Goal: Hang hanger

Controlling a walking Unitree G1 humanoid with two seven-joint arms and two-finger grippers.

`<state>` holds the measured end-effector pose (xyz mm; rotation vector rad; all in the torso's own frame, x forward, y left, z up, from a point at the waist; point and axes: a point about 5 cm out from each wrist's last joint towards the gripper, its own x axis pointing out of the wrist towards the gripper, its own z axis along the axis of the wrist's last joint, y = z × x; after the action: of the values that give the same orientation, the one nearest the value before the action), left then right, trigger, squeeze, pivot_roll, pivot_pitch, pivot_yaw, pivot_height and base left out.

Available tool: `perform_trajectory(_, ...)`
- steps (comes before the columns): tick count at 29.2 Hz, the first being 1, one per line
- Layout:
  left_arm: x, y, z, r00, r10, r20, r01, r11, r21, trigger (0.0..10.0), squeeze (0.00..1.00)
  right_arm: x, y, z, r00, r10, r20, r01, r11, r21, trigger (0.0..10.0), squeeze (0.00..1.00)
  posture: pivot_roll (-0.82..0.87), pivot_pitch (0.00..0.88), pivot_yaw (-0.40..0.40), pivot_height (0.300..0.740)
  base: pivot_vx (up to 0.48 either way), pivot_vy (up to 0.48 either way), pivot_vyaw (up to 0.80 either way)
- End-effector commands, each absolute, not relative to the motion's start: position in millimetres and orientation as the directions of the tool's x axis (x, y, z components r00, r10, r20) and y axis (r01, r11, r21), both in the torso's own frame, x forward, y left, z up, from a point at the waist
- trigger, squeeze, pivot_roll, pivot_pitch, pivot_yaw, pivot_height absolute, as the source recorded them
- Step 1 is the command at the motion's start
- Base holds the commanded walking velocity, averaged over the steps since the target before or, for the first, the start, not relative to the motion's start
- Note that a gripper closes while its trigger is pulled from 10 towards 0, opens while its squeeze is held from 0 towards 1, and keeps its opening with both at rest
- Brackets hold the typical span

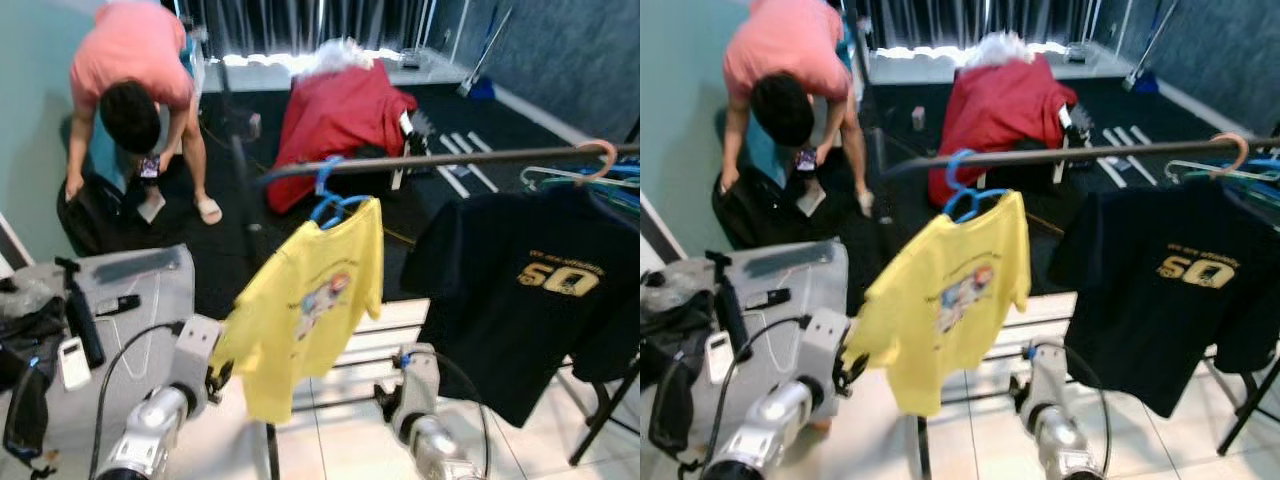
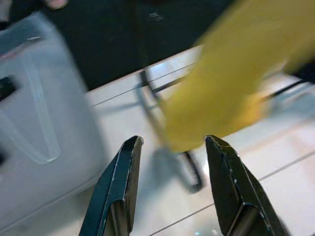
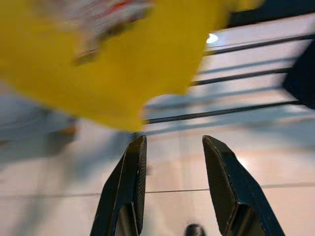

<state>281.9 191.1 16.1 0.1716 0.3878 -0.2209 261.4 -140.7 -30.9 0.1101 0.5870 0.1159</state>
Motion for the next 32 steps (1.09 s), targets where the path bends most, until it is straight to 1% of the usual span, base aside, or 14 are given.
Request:
perform_trajectory(1,279.9,189.5,12.4,0.892,-0.184,-0.413,0.260,0.956,0.136,10.0,0.00,261.9,-146.2,-31.0,0.826,0.128,-0.549,-0.074,0.990,0.120,10.0,0.00,-0.06,0.017,-0.010,0.740,0.000,0.000,0.00)
perform_trajectory(3,281.8,190.0,13.6,0.899,-0.163,-0.406,0.241,0.959,0.149,10.0,0.00,262.3,-147.3,-31.3,0.824,0.124,-0.552,-0.069,0.991,0.118,10.0,0.00,-0.06,0.018,-0.010,0.740,0.000,-0.480,0.00)
perform_trajectory(11,283.5,188.8,15.0,0.900,-0.166,-0.402,0.239,0.961,0.139,10.0,0.00,262.3,-147.2,-31.6,0.822,0.124,-0.556,-0.071,0.991,0.116,10.0,0.00,-0.06,0.023,-0.011,0.740,0.000,-0.480,0.00)
perform_trajectory(16,283.4,187.7,15.1,0.901,-0.167,-0.400,0.241,0.960,0.143,10.0,0.00,261.1,-146.2,-32.7,0.820,0.126,-0.559,-0.073,0.991,0.116,10.0,0.00,-0.06,0.024,-0.009,0.740,0.000,0.000,0.00)
perform_trajectory(24,283.0,184.6,14.9,0.899,-0.184,-0.398,0.261,0.954,0.149,10.0,0.00,260.5,-146.7,-33.3,0.819,0.126,-0.559,-0.075,0.991,0.113,10.0,0.00,-0.06,0.026,-0.008,0.740,0.000,-0.480,0.00)
perform_trajectory(32,284.5,190.9,14.8,0.913,-0.119,-0.390,0.192,0.970,0.152,10.0,0.00,266.4,-148.5,-27.6,0.836,0.135,-0.532,-0.102,0.991,0.092,10.0,0.00,-0.06,0.026,-0.010,0.740,0.000,0.000,0.00)
